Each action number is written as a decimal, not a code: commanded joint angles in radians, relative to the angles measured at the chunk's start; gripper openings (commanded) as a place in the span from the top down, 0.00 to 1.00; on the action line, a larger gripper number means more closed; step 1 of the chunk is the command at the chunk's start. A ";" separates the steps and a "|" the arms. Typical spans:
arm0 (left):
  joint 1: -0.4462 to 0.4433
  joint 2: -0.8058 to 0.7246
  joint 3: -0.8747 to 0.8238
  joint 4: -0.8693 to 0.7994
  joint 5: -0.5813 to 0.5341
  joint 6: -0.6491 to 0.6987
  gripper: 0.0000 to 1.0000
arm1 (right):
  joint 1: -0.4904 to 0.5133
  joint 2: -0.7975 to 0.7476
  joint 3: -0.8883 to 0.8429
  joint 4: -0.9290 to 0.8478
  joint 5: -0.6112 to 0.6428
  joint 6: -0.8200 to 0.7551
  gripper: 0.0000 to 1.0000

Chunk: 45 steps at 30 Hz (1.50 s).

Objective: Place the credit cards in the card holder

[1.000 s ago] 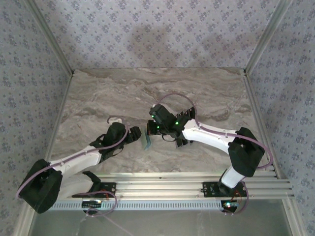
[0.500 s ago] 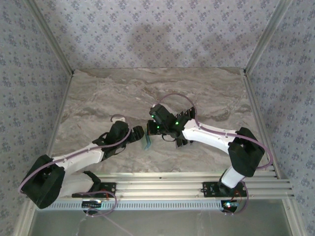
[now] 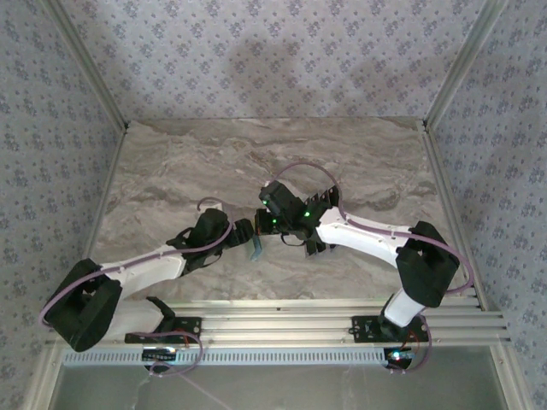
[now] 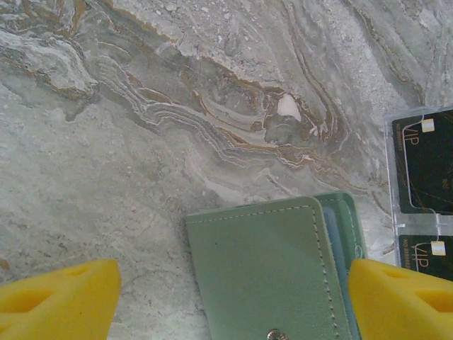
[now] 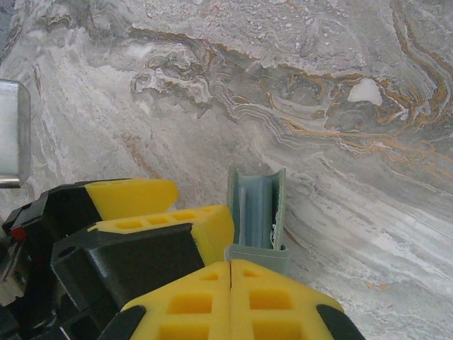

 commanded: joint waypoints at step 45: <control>-0.009 -0.034 -0.100 -0.190 -0.223 0.008 0.30 | -0.065 0.037 -0.274 0.110 0.086 0.093 0.88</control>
